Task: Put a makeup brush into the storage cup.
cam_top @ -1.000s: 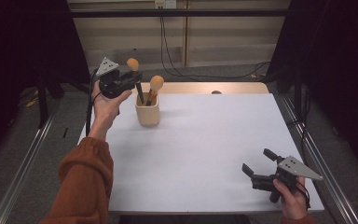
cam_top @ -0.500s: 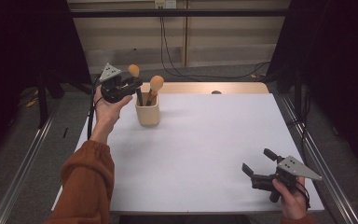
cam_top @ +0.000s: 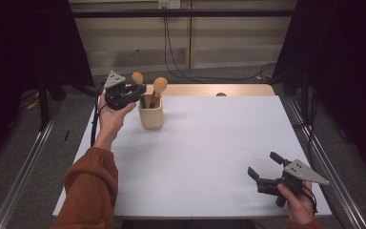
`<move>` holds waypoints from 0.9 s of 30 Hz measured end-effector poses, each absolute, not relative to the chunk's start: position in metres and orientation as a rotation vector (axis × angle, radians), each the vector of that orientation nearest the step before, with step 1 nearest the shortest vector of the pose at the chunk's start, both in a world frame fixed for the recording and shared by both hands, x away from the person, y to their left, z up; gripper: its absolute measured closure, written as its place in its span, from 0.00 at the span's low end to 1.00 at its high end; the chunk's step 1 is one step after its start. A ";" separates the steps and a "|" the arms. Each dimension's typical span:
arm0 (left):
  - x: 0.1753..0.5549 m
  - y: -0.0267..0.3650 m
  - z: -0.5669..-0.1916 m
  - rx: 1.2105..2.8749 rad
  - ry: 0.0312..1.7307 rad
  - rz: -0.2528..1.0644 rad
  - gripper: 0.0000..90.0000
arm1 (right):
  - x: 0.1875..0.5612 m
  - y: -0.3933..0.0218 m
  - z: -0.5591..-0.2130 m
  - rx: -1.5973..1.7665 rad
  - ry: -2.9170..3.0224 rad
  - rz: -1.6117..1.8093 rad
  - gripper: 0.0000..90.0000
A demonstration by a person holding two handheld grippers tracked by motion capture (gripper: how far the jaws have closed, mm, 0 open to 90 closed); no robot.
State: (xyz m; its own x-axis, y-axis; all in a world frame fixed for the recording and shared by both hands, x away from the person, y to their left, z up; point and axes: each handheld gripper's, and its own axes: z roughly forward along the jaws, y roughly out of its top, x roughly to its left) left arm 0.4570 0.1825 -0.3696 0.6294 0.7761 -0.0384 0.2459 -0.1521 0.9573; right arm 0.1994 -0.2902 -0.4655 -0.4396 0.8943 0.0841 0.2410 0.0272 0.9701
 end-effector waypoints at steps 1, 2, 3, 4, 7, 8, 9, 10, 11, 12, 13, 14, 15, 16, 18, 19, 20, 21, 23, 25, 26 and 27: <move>0.457 0.182 -0.371 1.711 0.846 0.575 0.77 | 0.200 -0.290 -0.466 1.158 1.728 1.444 0.00; 0.457 0.182 -0.372 1.714 0.844 0.576 0.77 | 0.200 -0.290 -0.466 1.158 1.728 1.443 0.00; 0.457 0.182 -0.374 1.714 0.846 0.572 0.77 | 0.200 -0.290 -0.466 1.160 1.727 1.445 0.00; 0.457 0.181 -0.375 1.716 0.848 0.570 0.77 | 0.200 -0.290 -0.466 1.160 1.727 1.445 0.00; 0.458 0.180 -0.380 1.726 0.844 0.569 0.77 | 0.200 -0.291 -0.466 1.161 1.727 1.444 0.00; 0.458 0.180 -0.382 1.729 0.848 0.566 0.77 | 0.200 -0.291 -0.466 1.162 1.726 1.444 0.00; 0.457 0.180 -0.383 1.733 0.847 0.565 0.77 | 0.200 -0.291 -0.466 1.162 1.726 1.445 0.00; 0.457 0.179 -0.384 1.738 0.845 0.564 0.77 | 0.200 -0.291 -0.466 1.162 1.727 1.445 0.00; 0.457 0.179 -0.386 1.737 0.842 0.562 0.77 | 0.199 -0.291 -0.466 1.162 1.728 1.447 0.00; 0.457 0.179 -0.387 1.741 0.847 0.559 0.77 | 0.199 -0.290 -0.466 1.159 1.730 1.449 0.00; 0.457 0.179 -0.388 1.744 0.850 0.560 0.77 | 0.200 -0.290 -0.466 1.156 1.734 1.449 0.00; 0.457 0.179 -0.390 1.744 0.852 0.557 0.77 | 0.200 -0.290 -0.466 1.153 1.735 1.448 0.00; 0.457 0.180 -0.391 1.747 0.855 0.553 0.77 | 0.200 -0.290 -0.466 1.152 1.735 1.449 0.00; 0.457 0.180 -0.393 1.742 0.856 0.550 0.77 | 0.200 -0.290 -0.466 1.154 1.735 1.449 0.00; 0.457 0.181 -0.395 1.743 0.866 0.544 0.77 | 0.200 -0.290 -0.466 1.159 1.732 1.450 0.00; 0.457 0.181 -0.396 1.746 0.867 0.544 0.77 | 0.200 -0.291 -0.466 1.160 1.733 1.449 0.00; 0.457 0.181 -0.398 1.746 0.871 0.542 0.77 | 0.200 -0.291 -0.466 1.160 1.733 1.449 0.00; 0.457 0.180 -0.399 1.754 0.873 0.541 0.77 | 0.200 -0.291 -0.466 1.159 1.735 1.448 0.00; 0.457 0.180 -0.401 1.754 0.878 0.534 0.77 | 0.200 -0.291 -0.467 1.158 1.738 1.448 0.00; 0.458 0.180 -0.402 1.751 0.889 0.530 0.77 | 0.200 -0.291 -0.467 1.159 1.737 1.449 0.00; 0.458 0.181 -0.403 1.752 0.888 0.532 0.77 | 0.200 -0.291 -0.467 1.158 1.737 1.451 0.00; 0.458 0.181 -0.404 1.755 0.900 0.528 0.77 | 0.200 -0.291 -0.467 1.160 1.736 1.450 0.00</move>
State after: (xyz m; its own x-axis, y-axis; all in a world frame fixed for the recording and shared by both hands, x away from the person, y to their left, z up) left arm 0.4584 0.1809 -0.4043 0.6205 0.7811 -0.0692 0.3201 -0.1717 0.9317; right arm 0.2005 -0.2910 -0.4667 -0.4457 0.8907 0.0899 0.2471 0.0259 0.9686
